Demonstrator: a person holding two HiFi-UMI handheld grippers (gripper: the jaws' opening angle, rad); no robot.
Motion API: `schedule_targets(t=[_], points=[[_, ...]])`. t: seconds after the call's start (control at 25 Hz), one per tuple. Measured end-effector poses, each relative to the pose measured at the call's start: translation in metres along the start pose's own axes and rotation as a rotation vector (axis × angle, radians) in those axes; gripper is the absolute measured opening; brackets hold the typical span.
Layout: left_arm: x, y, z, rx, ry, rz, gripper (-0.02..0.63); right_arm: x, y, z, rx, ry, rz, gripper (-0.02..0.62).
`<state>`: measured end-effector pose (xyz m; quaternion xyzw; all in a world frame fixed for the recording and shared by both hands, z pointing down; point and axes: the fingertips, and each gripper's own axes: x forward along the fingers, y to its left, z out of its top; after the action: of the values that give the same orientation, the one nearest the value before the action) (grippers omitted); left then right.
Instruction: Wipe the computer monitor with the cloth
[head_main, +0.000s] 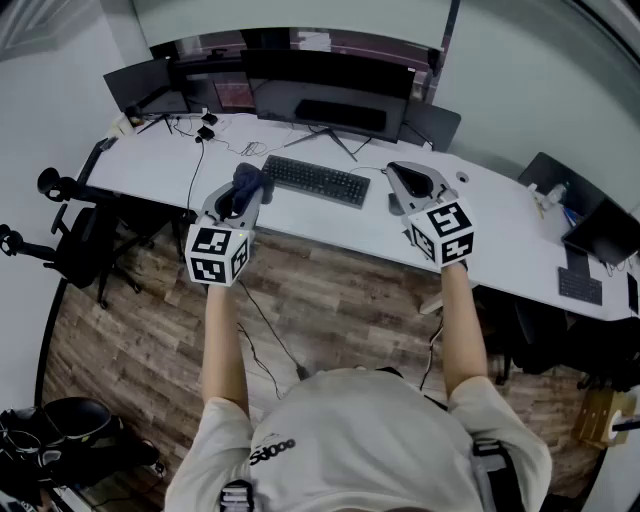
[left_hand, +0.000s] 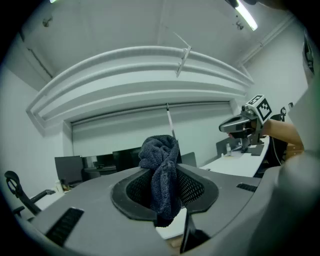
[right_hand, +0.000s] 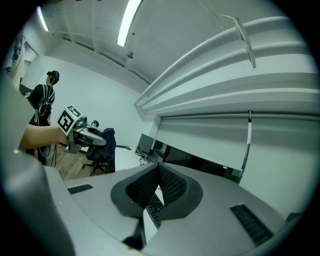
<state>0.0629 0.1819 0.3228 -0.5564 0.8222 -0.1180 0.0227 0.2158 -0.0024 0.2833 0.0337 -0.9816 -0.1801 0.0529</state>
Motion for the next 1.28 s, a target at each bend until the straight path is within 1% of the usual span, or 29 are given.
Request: schedule_targets(t=[0.16,0.32,0.4,0.48,0.68,0.92,1.04,1.28], points=[[-0.008,0.012,-0.005,0.0,-0.008,0.0,0.114,0.005,0.014,0.007,0.015,-0.012,-0.002,0.003],[-0.015,0.018,-0.02,-0.002,0.008,-0.012,0.115,0.006,0.023,0.011,0.106,-0.054,-0.004,0.003],[-0.015,0.024,-0.026,-0.009,0.017,-0.011,0.115,0.013,0.026,0.013,0.135,-0.061,0.006,0.003],[-0.014,0.031,-0.03,-0.012,0.021,-0.008,0.115,0.022,0.028,0.014,0.133,-0.06,0.019,0.003],[0.0,0.062,-0.038,-0.023,0.038,0.022,0.115,0.055,0.029,0.01,0.085,-0.04,0.045,0.004],[0.059,0.094,-0.049,-0.022,0.053,0.024,0.115,0.121,0.0,-0.01,0.084,-0.028,0.092,0.004],[0.098,0.111,-0.052,-0.021,0.062,0.023,0.115,0.16,-0.026,-0.019,0.091,-0.03,0.11,0.003],[0.186,0.17,-0.049,-0.038,0.089,0.078,0.115,0.259,-0.088,-0.028,0.099,-0.041,0.162,0.005]])
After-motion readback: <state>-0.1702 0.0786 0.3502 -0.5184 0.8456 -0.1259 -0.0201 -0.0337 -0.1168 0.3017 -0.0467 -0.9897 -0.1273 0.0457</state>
